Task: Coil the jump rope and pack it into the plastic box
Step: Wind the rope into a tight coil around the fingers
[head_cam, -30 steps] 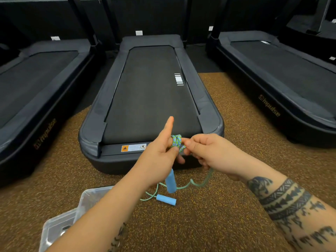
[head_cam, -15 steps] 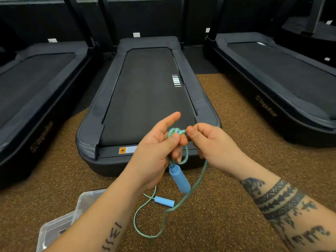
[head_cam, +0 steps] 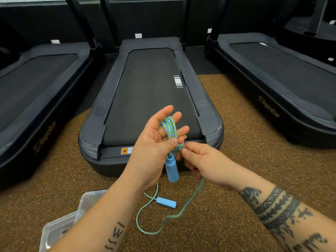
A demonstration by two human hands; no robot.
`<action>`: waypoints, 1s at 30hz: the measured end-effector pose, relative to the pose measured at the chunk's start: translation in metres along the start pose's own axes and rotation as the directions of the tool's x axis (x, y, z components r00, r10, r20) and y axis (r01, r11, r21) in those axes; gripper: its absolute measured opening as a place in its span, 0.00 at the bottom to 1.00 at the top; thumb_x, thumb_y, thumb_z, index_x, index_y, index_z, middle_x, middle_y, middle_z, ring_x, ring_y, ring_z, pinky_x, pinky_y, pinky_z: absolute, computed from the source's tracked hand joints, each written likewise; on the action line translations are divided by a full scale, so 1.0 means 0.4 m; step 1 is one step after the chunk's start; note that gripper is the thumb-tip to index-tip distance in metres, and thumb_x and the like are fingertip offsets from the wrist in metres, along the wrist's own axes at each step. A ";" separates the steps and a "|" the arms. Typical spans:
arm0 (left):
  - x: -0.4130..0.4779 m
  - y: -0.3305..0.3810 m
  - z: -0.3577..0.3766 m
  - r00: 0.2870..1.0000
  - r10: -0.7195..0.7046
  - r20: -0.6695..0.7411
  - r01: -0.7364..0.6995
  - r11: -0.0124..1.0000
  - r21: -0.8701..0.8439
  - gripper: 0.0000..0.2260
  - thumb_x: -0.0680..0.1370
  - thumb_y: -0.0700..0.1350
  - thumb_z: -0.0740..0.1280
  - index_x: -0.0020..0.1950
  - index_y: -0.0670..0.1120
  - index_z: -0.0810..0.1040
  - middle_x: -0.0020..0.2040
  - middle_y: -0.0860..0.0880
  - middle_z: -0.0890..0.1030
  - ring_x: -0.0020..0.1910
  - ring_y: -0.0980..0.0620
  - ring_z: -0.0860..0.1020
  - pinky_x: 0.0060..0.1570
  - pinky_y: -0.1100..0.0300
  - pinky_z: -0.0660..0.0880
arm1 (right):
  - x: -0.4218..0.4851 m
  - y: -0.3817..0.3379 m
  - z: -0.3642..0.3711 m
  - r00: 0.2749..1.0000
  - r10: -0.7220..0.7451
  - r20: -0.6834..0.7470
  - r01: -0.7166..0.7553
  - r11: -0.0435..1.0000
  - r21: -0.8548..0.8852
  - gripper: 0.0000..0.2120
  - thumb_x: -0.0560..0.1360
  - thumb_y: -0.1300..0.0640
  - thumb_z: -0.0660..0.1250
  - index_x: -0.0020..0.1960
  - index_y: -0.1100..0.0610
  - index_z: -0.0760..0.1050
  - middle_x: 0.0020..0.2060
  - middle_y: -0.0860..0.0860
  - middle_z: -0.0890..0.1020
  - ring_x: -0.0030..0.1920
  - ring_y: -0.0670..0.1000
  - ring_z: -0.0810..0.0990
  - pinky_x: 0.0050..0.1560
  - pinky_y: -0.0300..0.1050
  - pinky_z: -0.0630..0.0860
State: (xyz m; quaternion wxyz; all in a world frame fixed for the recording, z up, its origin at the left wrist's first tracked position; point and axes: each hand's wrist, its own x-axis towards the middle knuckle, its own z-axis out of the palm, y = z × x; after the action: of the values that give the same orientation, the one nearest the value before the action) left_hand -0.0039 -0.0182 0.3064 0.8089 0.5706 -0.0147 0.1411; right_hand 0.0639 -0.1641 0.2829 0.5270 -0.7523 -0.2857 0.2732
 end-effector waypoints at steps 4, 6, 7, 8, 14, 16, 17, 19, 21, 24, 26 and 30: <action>0.001 -0.004 0.000 0.999 -0.031 -0.044 0.034 0.997 0.069 0.20 0.76 0.37 0.62 0.67 0.51 0.73 0.68 0.48 0.79 0.63 0.47 0.80 0.65 0.51 0.75 | -0.009 -0.013 -0.002 1.000 -0.003 0.029 0.006 0.992 -0.125 0.13 0.78 0.46 0.59 0.44 0.52 0.78 0.28 0.46 0.71 0.28 0.48 0.67 0.34 0.50 0.65; 0.003 -0.010 -0.007 0.999 -0.015 -0.040 0.023 0.976 0.217 0.19 0.81 0.36 0.60 0.68 0.52 0.72 0.67 0.48 0.79 0.64 0.49 0.80 0.67 0.50 0.74 | -0.015 -0.028 -0.007 0.999 -0.022 0.046 0.031 0.979 -0.204 0.14 0.78 0.45 0.60 0.43 0.52 0.78 0.27 0.46 0.71 0.29 0.48 0.68 0.34 0.50 0.66; 0.003 -0.011 -0.010 1.000 -0.013 -0.020 0.018 0.956 0.291 0.20 0.82 0.34 0.59 0.68 0.54 0.71 0.66 0.48 0.80 0.63 0.50 0.79 0.66 0.51 0.74 | -0.018 -0.036 -0.011 0.998 -0.036 0.046 0.046 0.971 -0.236 0.13 0.79 0.46 0.61 0.41 0.51 0.78 0.27 0.47 0.71 0.28 0.48 0.68 0.33 0.49 0.66; 0.003 -0.014 -0.010 1.000 -0.022 0.008 0.018 0.938 0.346 0.22 0.82 0.33 0.58 0.69 0.56 0.70 0.65 0.48 0.80 0.63 0.50 0.79 0.64 0.53 0.75 | -0.021 -0.046 -0.017 0.998 -0.051 0.044 0.061 0.964 -0.259 0.13 0.79 0.47 0.62 0.40 0.51 0.78 0.27 0.48 0.70 0.28 0.48 0.67 0.33 0.48 0.65; -0.004 -0.018 -0.011 0.993 -0.101 0.060 0.067 0.906 0.417 0.28 0.78 0.47 0.61 0.74 0.67 0.60 0.39 0.57 0.79 0.45 0.55 0.76 0.59 0.53 0.71 | -0.029 -0.100 -0.052 0.998 -0.064 0.022 0.066 0.991 -0.119 0.14 0.78 0.47 0.64 0.40 0.54 0.78 0.29 0.49 0.73 0.29 0.49 0.67 0.33 0.48 0.65; -0.007 -0.011 -0.011 0.988 -0.125 0.092 0.077 0.910 0.408 0.31 0.77 0.46 0.62 0.75 0.69 0.59 0.46 0.51 0.83 0.48 0.54 0.78 0.65 0.50 0.70 | -0.034 -0.117 -0.064 0.998 -0.064 0.026 0.067 0.990 -0.125 0.14 0.80 0.50 0.63 0.40 0.57 0.78 0.29 0.49 0.77 0.29 0.50 0.67 0.31 0.47 0.65; -0.008 -0.008 -0.010 0.981 -0.153 0.115 0.096 0.914 0.395 0.34 0.76 0.44 0.63 0.77 0.68 0.57 0.46 0.48 0.82 0.47 0.52 0.78 0.63 0.48 0.72 | -0.037 -0.124 -0.069 0.996 -0.088 0.013 0.088 0.979 -0.182 0.14 0.79 0.51 0.64 0.39 0.56 0.78 0.27 0.47 0.77 0.28 0.50 0.68 0.31 0.46 0.66; -0.010 -0.006 0.000 0.965 -0.216 0.151 0.150 0.921 0.360 0.41 0.72 0.38 0.63 0.79 0.64 0.52 0.40 0.50 0.79 0.38 0.52 0.76 0.50 0.53 0.72 | -0.038 -0.133 -0.071 0.984 -0.161 -0.076 0.129 0.940 -0.314 0.13 0.77 0.49 0.66 0.38 0.55 0.78 0.24 0.46 0.79 0.26 0.47 0.71 0.30 0.43 0.68; -0.014 -0.006 0.012 0.949 -0.249 0.193 0.184 0.935 0.303 0.44 0.70 0.34 0.62 0.79 0.62 0.48 0.37 0.51 0.79 0.33 0.54 0.73 0.44 0.54 0.70 | -0.033 -0.126 -0.075 0.963 -0.217 -0.158 0.162 0.939 -0.304 0.12 0.75 0.48 0.69 0.38 0.54 0.78 0.28 0.49 0.84 0.30 0.46 0.78 0.37 0.43 0.74; -0.020 -0.001 0.026 0.943 -0.270 0.193 0.236 0.954 0.185 0.46 0.68 0.34 0.60 0.80 0.60 0.45 0.33 0.48 0.76 0.28 0.53 0.66 0.44 0.53 0.71 | -0.019 -0.099 -0.072 0.952 -0.215 -0.219 0.157 0.955 -0.253 0.08 0.74 0.48 0.71 0.44 0.52 0.78 0.36 0.50 0.85 0.38 0.45 0.81 0.45 0.48 0.77; -0.023 0.002 0.030 0.940 -0.287 0.183 0.274 0.957 0.094 0.46 0.66 0.34 0.59 0.80 0.59 0.49 0.31 0.47 0.74 0.27 0.52 0.63 0.40 0.54 0.71 | -0.018 -0.092 -0.063 0.975 -0.116 -0.188 0.090 0.986 -0.141 0.16 0.73 0.43 0.68 0.54 0.53 0.79 0.42 0.47 0.84 0.39 0.40 0.79 0.46 0.41 0.74; -0.027 0.003 0.033 0.941 -0.294 0.168 0.296 0.955 0.016 0.44 0.65 0.34 0.57 0.80 0.56 0.54 0.29 0.45 0.72 0.26 0.51 0.62 0.37 0.54 0.71 | -0.039 -0.092 -0.041 0.997 -0.011 0.079 -0.003 0.984 0.176 0.23 0.75 0.39 0.57 0.50 0.58 0.78 0.27 0.49 0.80 0.21 0.44 0.67 0.22 0.37 0.61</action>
State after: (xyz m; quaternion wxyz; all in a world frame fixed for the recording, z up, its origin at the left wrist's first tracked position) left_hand -0.0126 -0.0322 0.3101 0.8193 0.5725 0.0020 -0.0303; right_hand 0.0596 -0.1752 0.3245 0.5799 -0.6909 -0.2828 0.3262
